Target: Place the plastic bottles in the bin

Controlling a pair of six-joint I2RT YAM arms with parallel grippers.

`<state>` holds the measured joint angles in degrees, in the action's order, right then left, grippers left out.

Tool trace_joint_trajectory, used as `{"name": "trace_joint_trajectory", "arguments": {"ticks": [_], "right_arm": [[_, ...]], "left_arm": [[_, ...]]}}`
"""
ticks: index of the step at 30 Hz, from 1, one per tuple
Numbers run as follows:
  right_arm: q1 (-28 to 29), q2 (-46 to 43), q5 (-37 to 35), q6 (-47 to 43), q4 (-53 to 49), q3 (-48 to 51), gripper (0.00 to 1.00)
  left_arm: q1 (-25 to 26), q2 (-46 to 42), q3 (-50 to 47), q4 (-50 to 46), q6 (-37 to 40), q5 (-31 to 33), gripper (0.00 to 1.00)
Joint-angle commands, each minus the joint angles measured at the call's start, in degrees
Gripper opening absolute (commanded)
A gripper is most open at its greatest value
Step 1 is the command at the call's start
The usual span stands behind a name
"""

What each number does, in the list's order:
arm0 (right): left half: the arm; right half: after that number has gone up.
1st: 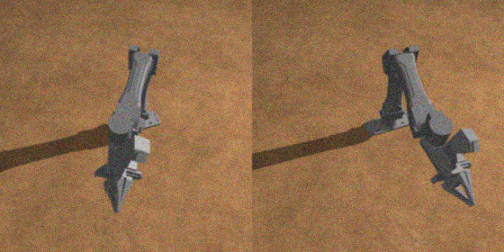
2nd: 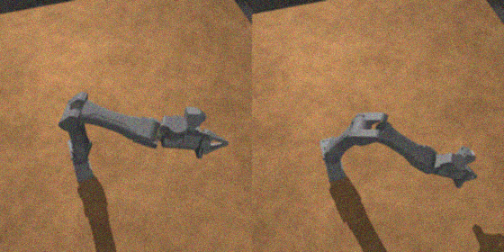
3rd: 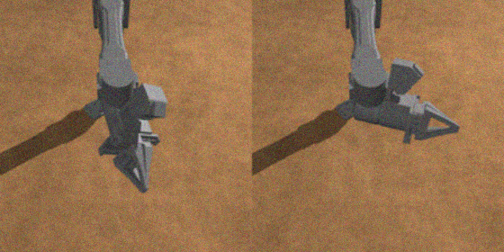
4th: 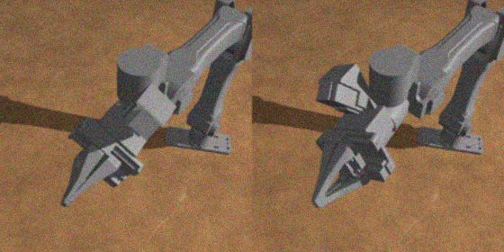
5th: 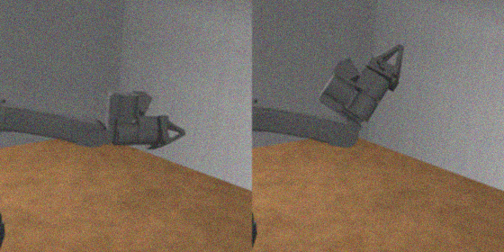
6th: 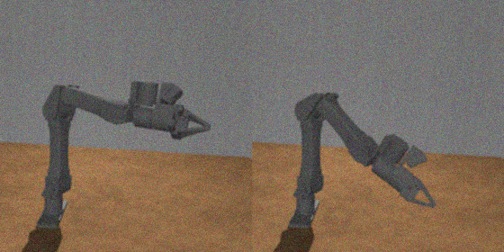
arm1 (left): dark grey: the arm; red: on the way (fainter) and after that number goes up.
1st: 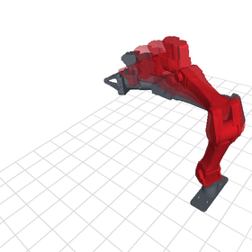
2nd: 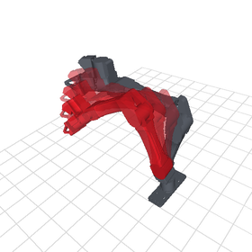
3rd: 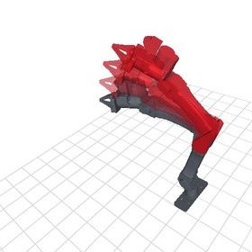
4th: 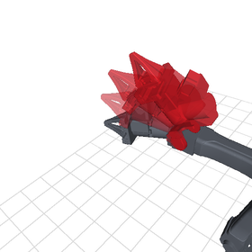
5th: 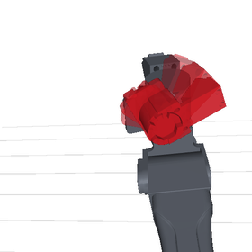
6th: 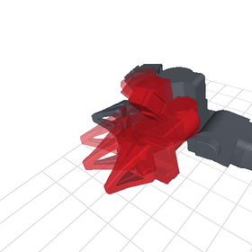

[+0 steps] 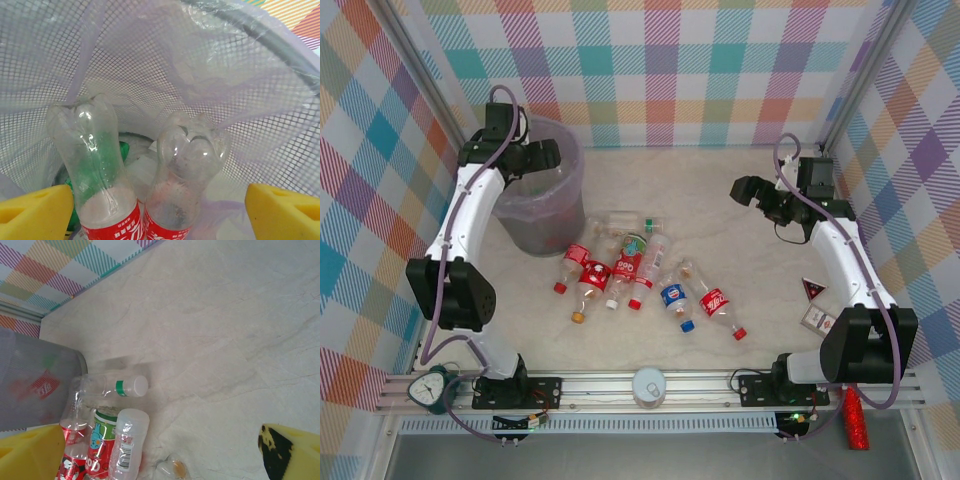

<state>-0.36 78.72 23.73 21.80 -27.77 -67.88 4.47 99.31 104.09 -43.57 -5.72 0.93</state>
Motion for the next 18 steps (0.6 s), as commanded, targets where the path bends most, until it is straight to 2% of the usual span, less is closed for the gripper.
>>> {"name": "trace_joint_trajectory", "arguments": {"ticks": [1,6,11,14,18], "right_arm": [[0.3,0.3,1.6,-1.0,-1.1,-2.2,0.99],[0.8,0.5,1.8,-3.9,-6.0,-4.6,0.98],[4.0,1.7,-1.6,-8.5,-14.5,-6.6,0.94],[8.3,1.6,-6.8,-10.5,-21.3,-5.5,0.93],[12.8,-0.4,-9.2,-9.1,-26.9,0.2,0.9]], "left_arm": [[0.3,-3.0,2.4,-2.1,0.3,-0.8,0.89],[0.4,-6.7,4.0,-3.3,-0.7,-0.4,0.9],[2.4,-12.3,3.9,-4.7,-2.4,0.7,0.89],[6.4,-15.8,3.0,-5.9,-2.7,3.4,0.89],[13.7,-20.0,0.4,-5.1,-5.1,6.9,0.89]]}}
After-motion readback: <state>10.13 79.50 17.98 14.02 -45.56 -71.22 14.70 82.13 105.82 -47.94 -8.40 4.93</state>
